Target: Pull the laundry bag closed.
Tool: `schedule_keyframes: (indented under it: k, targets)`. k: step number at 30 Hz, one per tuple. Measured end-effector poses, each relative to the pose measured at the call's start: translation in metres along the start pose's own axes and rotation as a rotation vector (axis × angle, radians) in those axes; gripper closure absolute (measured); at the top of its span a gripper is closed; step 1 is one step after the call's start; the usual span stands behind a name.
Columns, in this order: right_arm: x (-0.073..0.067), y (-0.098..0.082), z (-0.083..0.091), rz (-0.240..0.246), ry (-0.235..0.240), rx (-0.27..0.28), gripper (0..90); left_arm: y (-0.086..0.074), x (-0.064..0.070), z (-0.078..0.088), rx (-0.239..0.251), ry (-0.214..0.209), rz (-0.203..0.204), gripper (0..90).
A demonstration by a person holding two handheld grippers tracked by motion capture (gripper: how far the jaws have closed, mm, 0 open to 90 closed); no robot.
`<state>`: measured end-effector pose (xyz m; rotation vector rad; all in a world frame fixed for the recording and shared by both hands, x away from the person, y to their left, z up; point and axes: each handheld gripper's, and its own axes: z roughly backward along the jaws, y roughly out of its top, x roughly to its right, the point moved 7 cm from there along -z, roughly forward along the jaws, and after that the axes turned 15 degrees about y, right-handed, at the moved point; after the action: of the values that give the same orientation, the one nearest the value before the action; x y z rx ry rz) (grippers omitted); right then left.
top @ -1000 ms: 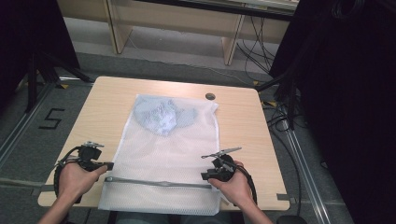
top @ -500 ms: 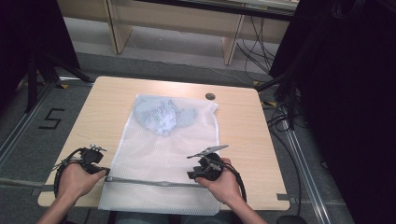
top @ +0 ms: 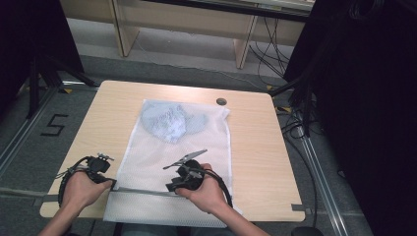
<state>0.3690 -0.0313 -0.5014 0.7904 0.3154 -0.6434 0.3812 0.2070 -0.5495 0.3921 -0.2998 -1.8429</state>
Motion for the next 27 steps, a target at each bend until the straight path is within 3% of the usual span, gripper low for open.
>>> schedule_keyframes:
  k: [3, 5, 9, 10, 20, 27]
  targets:
    - [-0.006, 0.005, -0.006, -0.008, 0.014, -0.007, 68.5, -0.001, 0.000, 0.000, -0.008, -0.002, 0.008, 89.9]
    - [-0.008, 0.011, -0.015, 0.013, 0.026, -0.001, 68.4, -0.001, 0.003, 0.000, -0.019, -0.010, 0.069, 89.9]
    - [-0.014, 0.018, -0.031, -0.008, 0.049, -0.017, 68.4, -0.001, 0.002, -0.001, -0.022, -0.012, 0.074, 89.9]
    - [-0.016, 0.022, -0.039, 0.008, 0.064, -0.013, 68.7, -0.001, 0.002, -0.001, -0.023, -0.012, 0.077, 89.9]
    - [-0.022, 0.037, -0.071, 0.008, 0.107, -0.014, 72.5, 0.000, 0.001, -0.002, -0.031, -0.018, 0.095, 90.0]
    - [-0.023, 0.039, -0.084, 0.008, 0.113, -0.024, 72.4, 0.000, 0.000, -0.002, -0.034, -0.024, 0.094, 89.9]
